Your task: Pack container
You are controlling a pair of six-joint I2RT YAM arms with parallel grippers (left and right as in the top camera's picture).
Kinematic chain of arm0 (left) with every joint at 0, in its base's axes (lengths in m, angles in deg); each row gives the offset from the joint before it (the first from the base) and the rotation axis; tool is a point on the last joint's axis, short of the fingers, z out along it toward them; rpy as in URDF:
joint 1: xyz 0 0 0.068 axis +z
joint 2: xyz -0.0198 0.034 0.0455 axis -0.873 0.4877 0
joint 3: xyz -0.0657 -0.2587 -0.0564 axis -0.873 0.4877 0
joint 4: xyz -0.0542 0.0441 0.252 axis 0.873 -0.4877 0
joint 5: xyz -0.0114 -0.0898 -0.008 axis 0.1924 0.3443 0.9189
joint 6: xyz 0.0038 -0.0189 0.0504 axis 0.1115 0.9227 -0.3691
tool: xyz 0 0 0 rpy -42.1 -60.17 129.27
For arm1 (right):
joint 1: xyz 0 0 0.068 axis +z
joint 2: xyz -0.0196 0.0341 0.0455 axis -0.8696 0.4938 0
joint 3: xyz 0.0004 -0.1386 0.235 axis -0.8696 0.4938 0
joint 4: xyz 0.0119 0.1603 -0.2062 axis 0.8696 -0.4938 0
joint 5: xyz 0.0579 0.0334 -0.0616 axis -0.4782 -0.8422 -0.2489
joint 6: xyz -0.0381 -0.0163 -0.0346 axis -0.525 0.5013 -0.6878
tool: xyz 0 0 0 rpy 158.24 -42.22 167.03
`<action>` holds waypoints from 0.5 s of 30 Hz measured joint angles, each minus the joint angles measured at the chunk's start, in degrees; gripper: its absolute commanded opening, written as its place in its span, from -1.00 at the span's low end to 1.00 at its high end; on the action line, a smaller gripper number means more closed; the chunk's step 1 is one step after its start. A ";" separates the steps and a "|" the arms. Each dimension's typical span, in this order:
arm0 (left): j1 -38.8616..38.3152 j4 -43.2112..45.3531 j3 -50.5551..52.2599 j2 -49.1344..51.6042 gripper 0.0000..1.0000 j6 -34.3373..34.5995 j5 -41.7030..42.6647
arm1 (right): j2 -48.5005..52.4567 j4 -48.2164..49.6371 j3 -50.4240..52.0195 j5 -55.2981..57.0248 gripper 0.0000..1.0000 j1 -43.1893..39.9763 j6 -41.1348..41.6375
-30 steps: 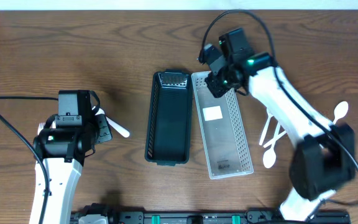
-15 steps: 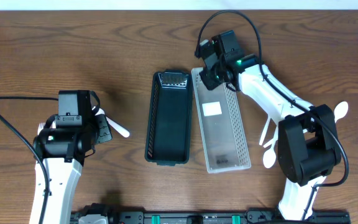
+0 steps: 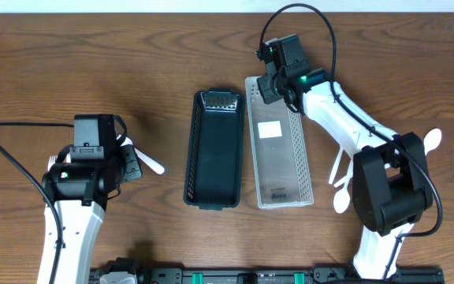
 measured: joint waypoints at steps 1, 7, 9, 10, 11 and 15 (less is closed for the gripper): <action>0.00 -0.02 0.00 0.00 -0.88 0.00 0.00 | 0.00 -0.37 0.00 -0.02 -0.97 0.00 0.07; 0.00 -0.02 0.00 0.00 -0.88 0.00 0.00 | -1.07 -5.51 -0.04 -2.03 -0.98 0.00 0.07; 0.00 -0.02 0.00 0.00 -0.88 0.00 0.00 | -3.63 -7.87 -0.04 -2.23 -0.98 0.00 -0.33; 0.00 -0.04 0.00 0.00 -0.89 0.00 0.00 | -5.09 -8.98 -0.04 -2.23 -0.97 0.00 -0.50; -0.02 -0.07 0.00 0.09 -0.89 0.00 0.00 | -7.65 -10.62 -0.04 -1.95 -0.97 -0.02 -0.61; -1.14 -0.13 0.00 1.64 -0.89 -0.02 1.07 | -18.62 -18.67 -0.83 1.53 -0.98 -0.76 0.66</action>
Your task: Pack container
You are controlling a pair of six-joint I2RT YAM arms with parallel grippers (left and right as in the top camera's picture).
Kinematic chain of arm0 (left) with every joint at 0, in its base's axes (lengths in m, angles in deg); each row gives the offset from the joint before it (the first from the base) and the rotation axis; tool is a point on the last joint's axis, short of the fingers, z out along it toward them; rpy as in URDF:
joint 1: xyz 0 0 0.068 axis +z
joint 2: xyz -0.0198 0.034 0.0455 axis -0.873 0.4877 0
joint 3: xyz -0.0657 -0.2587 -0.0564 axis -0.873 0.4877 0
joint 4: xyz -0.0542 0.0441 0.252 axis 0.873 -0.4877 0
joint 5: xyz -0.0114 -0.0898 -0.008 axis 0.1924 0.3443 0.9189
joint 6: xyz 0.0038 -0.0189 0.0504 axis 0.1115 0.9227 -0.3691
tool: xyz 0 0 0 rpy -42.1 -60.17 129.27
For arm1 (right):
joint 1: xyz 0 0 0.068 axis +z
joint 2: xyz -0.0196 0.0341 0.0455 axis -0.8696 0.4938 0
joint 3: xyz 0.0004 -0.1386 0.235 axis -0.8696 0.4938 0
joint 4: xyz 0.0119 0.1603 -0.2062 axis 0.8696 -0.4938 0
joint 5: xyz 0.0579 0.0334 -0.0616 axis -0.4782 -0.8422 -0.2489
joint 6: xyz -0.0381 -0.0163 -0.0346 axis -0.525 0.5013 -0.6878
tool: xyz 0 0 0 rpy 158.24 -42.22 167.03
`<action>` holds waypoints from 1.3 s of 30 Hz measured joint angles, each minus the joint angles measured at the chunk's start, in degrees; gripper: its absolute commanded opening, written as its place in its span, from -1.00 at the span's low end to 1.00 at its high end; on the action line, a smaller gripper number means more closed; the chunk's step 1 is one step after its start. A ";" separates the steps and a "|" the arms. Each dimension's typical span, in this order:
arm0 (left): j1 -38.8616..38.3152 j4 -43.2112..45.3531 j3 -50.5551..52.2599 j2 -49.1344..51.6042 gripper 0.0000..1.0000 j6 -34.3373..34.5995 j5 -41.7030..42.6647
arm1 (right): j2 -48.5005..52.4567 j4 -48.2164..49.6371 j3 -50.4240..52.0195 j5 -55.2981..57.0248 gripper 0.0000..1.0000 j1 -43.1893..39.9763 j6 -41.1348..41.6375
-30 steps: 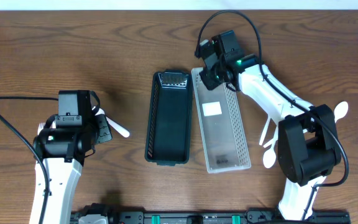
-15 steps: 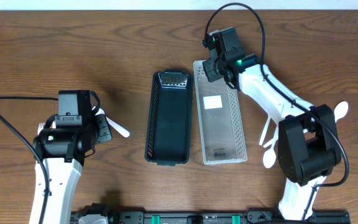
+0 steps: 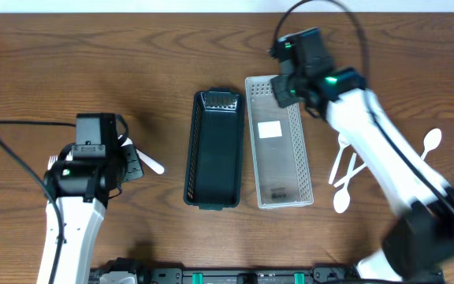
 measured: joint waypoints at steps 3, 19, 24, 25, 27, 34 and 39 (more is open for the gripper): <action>-2.25 0.04 -0.02 2.80 -0.88 0.00 1.46 | -5.20 -7.37 -1.38 2.51 -0.97 -2.05 3.02; -11.58 -0.09 -0.02 20.87 -0.88 0.00 9.18 | -3.78 -21.64 12.20 1.22 -0.97 -7.19 11.34; -13.62 -0.09 -0.02 22.36 -0.88 0.00 9.88 | -3.78 -17.79 20.33 -0.83 -0.97 -7.19 11.47; -13.92 -0.09 -0.02 22.36 -0.88 0.00 9.92 | -3.78 -16.92 21.40 -1.68 -0.97 -7.19 11.47; -14.51 -0.09 -0.02 22.36 -0.89 0.00 10.23 | -3.78 -15.26 23.04 -4.07 -0.97 -7.19 11.45; -16.92 -0.04 -0.02 22.36 -0.88 0.00 12.48 | -3.78 -12.74 24.87 -15.69 -0.97 -7.19 8.57; -17.35 0.20 -0.02 22.36 -0.88 -0.02 12.72 | -3.78 -11.19 24.87 -21.92 -0.98 -7.19 6.84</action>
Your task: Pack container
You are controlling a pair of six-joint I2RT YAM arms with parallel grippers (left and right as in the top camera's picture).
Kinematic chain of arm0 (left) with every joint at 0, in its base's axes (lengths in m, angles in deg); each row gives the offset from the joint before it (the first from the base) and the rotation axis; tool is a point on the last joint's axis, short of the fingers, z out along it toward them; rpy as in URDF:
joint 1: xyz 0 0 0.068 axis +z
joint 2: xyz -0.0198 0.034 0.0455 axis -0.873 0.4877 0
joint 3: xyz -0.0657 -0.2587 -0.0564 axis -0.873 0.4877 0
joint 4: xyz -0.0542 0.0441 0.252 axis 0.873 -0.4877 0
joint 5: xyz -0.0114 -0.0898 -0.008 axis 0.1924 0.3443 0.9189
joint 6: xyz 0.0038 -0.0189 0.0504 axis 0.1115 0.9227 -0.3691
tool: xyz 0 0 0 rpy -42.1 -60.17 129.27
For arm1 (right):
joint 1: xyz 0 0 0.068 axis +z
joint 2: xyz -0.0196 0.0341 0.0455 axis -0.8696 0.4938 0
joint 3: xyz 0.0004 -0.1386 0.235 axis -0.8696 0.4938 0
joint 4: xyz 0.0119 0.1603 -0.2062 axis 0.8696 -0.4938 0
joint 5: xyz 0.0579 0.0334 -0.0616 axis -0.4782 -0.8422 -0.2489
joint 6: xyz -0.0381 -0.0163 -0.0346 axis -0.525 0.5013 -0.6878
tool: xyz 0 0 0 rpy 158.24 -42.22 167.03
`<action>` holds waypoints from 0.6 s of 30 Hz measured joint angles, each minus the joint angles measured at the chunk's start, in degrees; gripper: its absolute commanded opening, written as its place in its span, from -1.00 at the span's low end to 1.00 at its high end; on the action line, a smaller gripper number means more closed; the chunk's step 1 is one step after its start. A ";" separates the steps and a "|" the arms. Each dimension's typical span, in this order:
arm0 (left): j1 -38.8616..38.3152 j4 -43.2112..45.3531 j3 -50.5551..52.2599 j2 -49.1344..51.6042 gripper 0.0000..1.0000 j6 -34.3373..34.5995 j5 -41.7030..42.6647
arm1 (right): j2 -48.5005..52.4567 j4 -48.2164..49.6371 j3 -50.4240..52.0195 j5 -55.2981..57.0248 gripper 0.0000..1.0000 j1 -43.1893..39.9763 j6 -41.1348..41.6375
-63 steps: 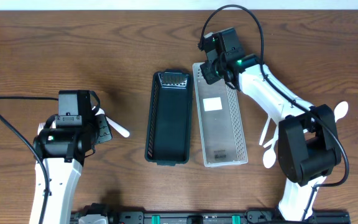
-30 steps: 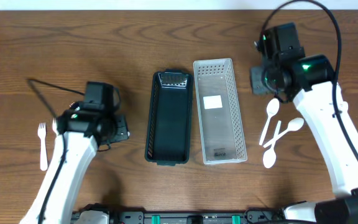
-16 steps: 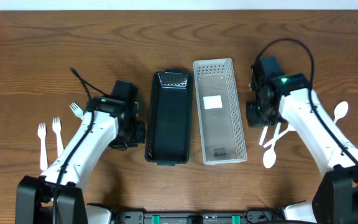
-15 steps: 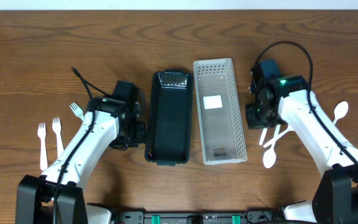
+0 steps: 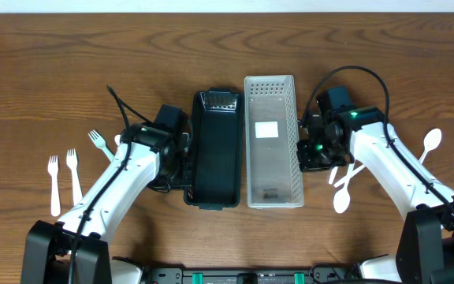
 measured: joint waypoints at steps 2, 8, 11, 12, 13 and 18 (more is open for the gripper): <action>0.00 0.42 0.00 0.00 -0.88 -0.87 0.37 | 0.00 0.35 0.00 -1.09 -0.97 0.00 -0.24; 0.00 1.97 0.00 0.00 -0.88 -3.67 1.66 | 0.00 1.38 0.00 -1.99 -0.96 0.00 -0.44; 0.00 2.03 0.00 0.00 -0.88 -4.09 1.68 | 0.00 1.64 0.02 -1.97 -0.97 0.00 -0.42; 0.00 2.05 0.00 0.00 -0.89 -4.31 1.75 | 0.00 1.77 0.04 -1.97 -0.97 0.00 -0.42; 0.00 2.08 0.00 0.00 -0.88 -4.85 1.92 | 0.00 1.95 0.04 -1.92 -0.97 0.00 -0.44; 0.00 2.69 0.00 0.00 -0.88 -6.64 2.47 | 0.00 2.58 0.11 -1.29 -0.97 0.00 -0.42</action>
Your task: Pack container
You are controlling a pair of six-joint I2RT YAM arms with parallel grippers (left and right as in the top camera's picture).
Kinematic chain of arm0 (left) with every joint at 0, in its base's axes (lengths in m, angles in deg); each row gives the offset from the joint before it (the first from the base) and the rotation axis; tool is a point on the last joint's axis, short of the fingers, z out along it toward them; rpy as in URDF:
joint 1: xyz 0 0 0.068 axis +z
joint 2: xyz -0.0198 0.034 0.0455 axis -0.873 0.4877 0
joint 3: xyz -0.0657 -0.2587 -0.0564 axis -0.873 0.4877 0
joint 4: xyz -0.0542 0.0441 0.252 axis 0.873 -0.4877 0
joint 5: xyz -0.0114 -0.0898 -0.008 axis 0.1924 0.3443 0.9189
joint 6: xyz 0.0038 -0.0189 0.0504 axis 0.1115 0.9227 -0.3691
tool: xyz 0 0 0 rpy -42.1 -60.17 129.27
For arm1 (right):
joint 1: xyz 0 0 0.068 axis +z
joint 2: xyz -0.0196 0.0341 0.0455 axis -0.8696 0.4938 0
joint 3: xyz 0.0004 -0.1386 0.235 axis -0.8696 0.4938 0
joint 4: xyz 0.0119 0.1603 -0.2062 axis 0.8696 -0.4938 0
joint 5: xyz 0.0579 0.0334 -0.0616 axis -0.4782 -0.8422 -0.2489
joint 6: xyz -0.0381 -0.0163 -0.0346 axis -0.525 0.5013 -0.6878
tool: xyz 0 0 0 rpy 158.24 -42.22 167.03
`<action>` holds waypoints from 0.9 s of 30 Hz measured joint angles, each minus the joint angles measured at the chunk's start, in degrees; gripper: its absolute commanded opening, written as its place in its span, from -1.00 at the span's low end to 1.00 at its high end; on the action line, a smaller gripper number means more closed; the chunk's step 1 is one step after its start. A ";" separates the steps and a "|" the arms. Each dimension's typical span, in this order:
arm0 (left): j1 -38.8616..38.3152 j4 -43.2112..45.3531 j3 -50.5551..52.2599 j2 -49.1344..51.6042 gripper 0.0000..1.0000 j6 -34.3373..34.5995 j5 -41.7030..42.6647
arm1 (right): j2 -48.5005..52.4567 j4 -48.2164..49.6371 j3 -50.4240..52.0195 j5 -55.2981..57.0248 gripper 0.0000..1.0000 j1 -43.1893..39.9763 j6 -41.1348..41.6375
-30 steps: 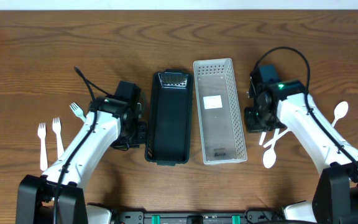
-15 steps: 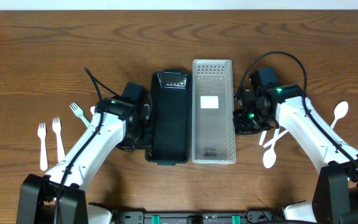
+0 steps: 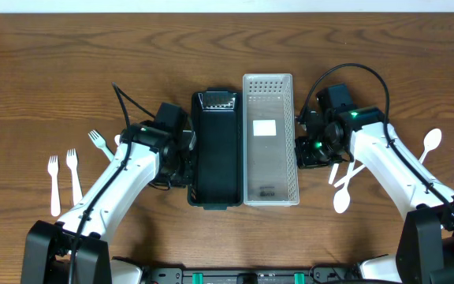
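Note:
A black basket [image 3: 215, 158] and a clear perforated basket [image 3: 269, 142] lie side by side mid-table, their long walls touching. My left gripper [image 3: 181, 156] is against the black basket's left wall. My right gripper [image 3: 304, 151] is against the clear basket's right wall. The arms hide both pairs of fingers. White forks [image 3: 73, 175] lie at the far left, and white spoons [image 3: 344, 196] lie at the right, one of them [image 3: 431, 143] farther out.
Nothing lies inside the black basket; the clear one holds only a white label [image 3: 263, 128]. A dark rail [image 3: 227, 276] runs along the table's near edge. The left arm's cable [image 3: 124, 102] loops above its wrist.
The clear basket has shifted a little left and the black basket a little right, so the gap between them has closed. Both grippers stay at the baskets' outer walls.
First my left gripper was far left over the forks and my right gripper at the far end of the clear basket, which lay tilted. Then the right gripper was beside that end. Later the basket lay straight with a gripper outside each basket; now the baskets touch.

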 measured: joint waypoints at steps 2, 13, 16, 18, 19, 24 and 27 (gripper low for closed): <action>0.00 0.68 0.00 0.00 -0.89 -0.26 -0.33 | 0.00 0.11 0.00 0.48 -0.97 0.00 -0.02; 0.00 1.77 -2.58 -1.57 -0.41 -1.16 -8.04 | 0.00 -2.01 -2.60 10.93 -0.96 -1.14 2.05; 0.00 1.75 -5.16 -4.68 0.13 -1.70 -11.08 | -0.07 -4.83 -7.13 17.64 -0.69 -3.06 3.91; 0.02 1.73 -6.54 -7.17 0.46 -1.73 -12.35 | -0.55 -5.84 -10.40 21.31 0.17 -4.28 5.16; 0.13 1.75 -7.15 -8.70 0.50 -1.70 -12.74 | -1.07 -5.92 -12.17 22.77 0.43 -4.90 5.01; 1.97 0.09 -8.07 -17.14 0.51 -1.44 -13.99 | -4.79 -5.62 -17.05 26.60 0.25 -6.29 4.48; 3.69 -1.81 -8.09 -21.03 0.52 -1.44 -14.32 | -6.12 -5.77 -17.49 27.89 0.32 -7.39 7.89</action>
